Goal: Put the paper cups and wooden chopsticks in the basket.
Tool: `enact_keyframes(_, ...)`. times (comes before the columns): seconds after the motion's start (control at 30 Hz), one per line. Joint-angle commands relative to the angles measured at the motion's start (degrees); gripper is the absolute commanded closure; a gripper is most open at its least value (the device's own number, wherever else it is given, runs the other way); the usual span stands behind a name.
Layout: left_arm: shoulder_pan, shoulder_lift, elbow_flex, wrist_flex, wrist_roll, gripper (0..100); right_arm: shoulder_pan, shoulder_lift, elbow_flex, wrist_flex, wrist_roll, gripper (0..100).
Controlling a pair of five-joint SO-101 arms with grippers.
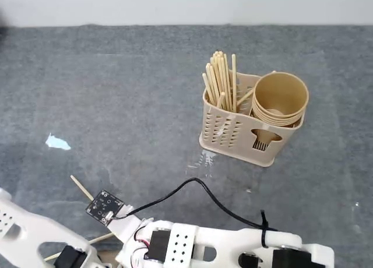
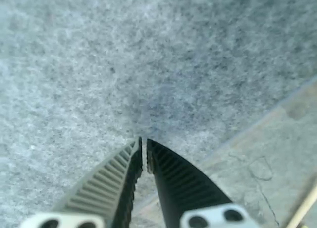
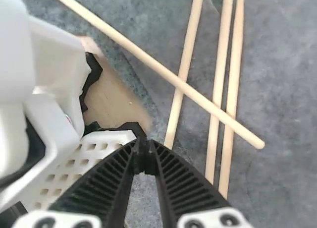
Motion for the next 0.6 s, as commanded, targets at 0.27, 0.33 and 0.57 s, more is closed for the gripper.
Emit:
enact_keyframes(0.27,-0.4,-0.7,-2.5,0.7,-0.4,99,0.0,7.4,-2.8,0.3,-0.6,99.1)
enact_keyframes(0.33,-0.4,-0.7,-2.5,0.7,-0.4,99,0.0,7.3,-2.8,0.0,-0.6,99.1)
enact_keyframes(0.57,-0.4,-0.7,-2.5,0.7,-0.4,99,1.3,7.9,-2.9,0.6,-0.4,99.1)
